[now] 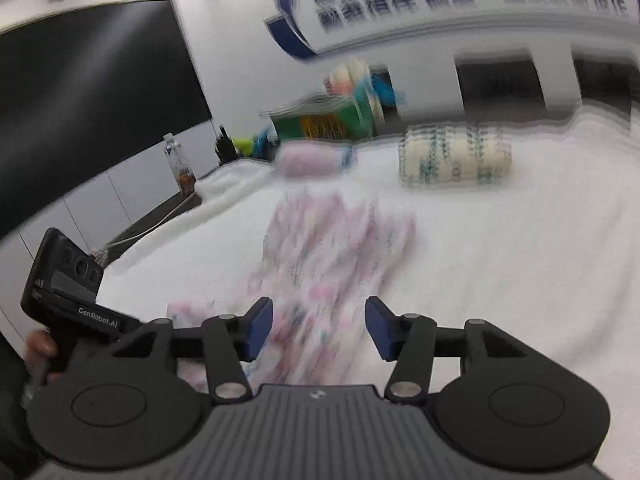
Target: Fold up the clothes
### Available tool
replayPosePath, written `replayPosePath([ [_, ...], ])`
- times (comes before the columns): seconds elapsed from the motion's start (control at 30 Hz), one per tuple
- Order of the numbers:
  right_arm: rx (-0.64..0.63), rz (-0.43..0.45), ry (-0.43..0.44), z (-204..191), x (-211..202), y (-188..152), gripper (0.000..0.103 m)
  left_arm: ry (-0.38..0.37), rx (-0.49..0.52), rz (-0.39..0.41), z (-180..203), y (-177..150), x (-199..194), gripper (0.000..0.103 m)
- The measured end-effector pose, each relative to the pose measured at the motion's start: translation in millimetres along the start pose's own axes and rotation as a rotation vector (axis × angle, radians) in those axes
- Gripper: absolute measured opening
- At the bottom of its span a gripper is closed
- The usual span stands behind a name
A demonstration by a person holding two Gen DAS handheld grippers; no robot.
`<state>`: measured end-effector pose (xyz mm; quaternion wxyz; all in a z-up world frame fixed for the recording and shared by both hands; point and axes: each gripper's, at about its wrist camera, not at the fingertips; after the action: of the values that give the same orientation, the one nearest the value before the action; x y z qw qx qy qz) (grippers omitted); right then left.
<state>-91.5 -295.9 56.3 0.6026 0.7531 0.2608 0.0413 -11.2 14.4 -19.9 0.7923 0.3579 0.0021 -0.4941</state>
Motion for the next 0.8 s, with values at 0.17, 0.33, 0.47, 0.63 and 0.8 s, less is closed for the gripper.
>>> replayPosePath([
  [0.17, -0.054, -0.015, 0.091, -13, 30, 9, 0.034, 0.006, 0.003, -0.008, 3, 0, 2, 0.017],
  [0.33, -0.007, -0.163, 0.111, -9, 81, -8, 0.017, 0.013, -0.029, -0.005, 0, 2, 0, 0.024],
  [0.47, 0.003, -0.2, 0.07, -3, 88, -25, 0.017, 0.027, 0.042, 0.053, 15, 5, -23, 0.039],
  [0.63, 0.026, -0.184, 0.048, -1, 85, -34, 0.017, 0.098, 0.447, 0.307, 84, -4, -51, 0.038],
  [0.8, 0.029, -0.168, 0.019, -1, 82, -26, 0.017, 0.236, 0.658, 0.208, 95, -23, 5, 0.01],
])
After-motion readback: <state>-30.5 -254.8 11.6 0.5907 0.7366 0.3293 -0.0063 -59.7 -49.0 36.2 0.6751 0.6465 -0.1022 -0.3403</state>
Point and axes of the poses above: each gripper's, at about its wrist camera, not at the fingertips, and x roughly the way its jaws point, z to its right, y to its top, and after that the axes turned 12 degrees about z, right-handed
